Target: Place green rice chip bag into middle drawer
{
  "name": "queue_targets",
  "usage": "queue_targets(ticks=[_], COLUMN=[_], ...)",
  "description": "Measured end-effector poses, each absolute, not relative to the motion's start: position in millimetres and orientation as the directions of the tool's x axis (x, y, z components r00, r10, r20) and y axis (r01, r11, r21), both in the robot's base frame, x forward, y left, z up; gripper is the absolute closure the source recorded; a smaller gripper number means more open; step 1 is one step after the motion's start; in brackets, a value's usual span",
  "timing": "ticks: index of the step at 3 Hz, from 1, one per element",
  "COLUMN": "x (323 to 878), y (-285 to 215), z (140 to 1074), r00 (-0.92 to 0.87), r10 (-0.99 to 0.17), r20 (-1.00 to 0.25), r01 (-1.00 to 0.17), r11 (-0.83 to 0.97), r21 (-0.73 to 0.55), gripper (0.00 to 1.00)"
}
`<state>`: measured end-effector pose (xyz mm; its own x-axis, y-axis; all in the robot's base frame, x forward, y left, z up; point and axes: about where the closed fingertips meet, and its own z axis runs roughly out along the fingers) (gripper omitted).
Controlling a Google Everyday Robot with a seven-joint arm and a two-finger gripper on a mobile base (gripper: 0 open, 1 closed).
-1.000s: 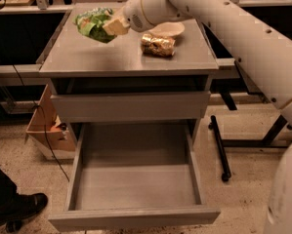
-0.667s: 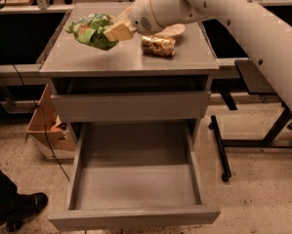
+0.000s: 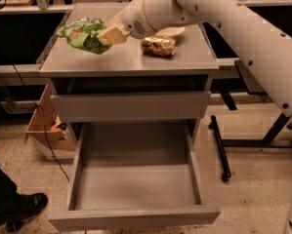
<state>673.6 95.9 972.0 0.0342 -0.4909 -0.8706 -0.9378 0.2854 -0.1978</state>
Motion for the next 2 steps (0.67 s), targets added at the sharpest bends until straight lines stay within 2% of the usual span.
queue_targets(ticks=[2], x=[563.6], y=[88.8], z=[947.7], r00=[0.02], r10=[-0.501], r20=[-0.865], r01=[-0.975], r11=[0.182], r21=[-0.128], gripper=[1.0])
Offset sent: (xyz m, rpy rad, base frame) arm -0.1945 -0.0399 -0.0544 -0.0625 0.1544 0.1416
